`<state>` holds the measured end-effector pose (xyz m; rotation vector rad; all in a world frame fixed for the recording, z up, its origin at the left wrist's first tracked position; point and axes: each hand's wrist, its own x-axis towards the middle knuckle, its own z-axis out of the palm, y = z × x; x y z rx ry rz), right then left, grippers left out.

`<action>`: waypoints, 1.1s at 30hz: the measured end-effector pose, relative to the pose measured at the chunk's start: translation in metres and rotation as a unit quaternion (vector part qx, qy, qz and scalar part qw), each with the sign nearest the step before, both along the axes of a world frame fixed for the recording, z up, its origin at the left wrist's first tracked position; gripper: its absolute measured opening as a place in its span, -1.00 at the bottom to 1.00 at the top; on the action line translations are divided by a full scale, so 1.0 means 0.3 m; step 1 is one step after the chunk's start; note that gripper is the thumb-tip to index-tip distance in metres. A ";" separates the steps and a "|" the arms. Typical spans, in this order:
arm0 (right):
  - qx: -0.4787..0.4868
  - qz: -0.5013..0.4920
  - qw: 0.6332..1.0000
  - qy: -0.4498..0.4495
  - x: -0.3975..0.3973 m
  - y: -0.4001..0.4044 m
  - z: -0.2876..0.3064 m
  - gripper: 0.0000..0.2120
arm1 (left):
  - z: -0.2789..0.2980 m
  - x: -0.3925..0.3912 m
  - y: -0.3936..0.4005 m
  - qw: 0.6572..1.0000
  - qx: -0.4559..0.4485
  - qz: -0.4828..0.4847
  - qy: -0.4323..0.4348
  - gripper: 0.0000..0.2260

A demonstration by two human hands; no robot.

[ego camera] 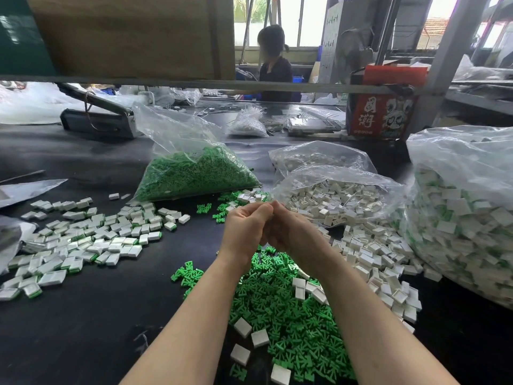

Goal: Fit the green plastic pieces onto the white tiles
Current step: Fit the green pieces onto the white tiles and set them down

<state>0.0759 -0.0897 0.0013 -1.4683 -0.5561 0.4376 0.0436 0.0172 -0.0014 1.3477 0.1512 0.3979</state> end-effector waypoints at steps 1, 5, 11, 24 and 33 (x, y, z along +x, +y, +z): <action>0.001 0.000 1.000 -0.003 -0.003 0.000 0.003 -0.28 | 0.001 0.000 -0.001 1.000 -0.005 -0.004 0.003 -0.67; 0.010 -0.015 1.000 -0.001 -0.009 0.003 0.010 -0.29 | -0.002 0.005 -0.001 0.999 -0.034 -0.010 0.016 -0.76; 0.029 -0.032 0.999 0.029 -0.024 0.005 0.023 -0.34 | -0.011 0.011 -0.006 1.000 -0.021 -0.001 0.011 -0.77; 0.059 -0.069 0.995 0.048 -0.029 0.015 0.024 -0.58 | -0.026 0.011 -0.008 0.998 -0.050 -0.027 -0.002 -0.79; 0.051 -0.072 0.995 0.038 -0.022 0.010 0.009 -0.53 | -0.033 0.009 -0.003 0.998 -0.045 -0.040 0.002 -0.79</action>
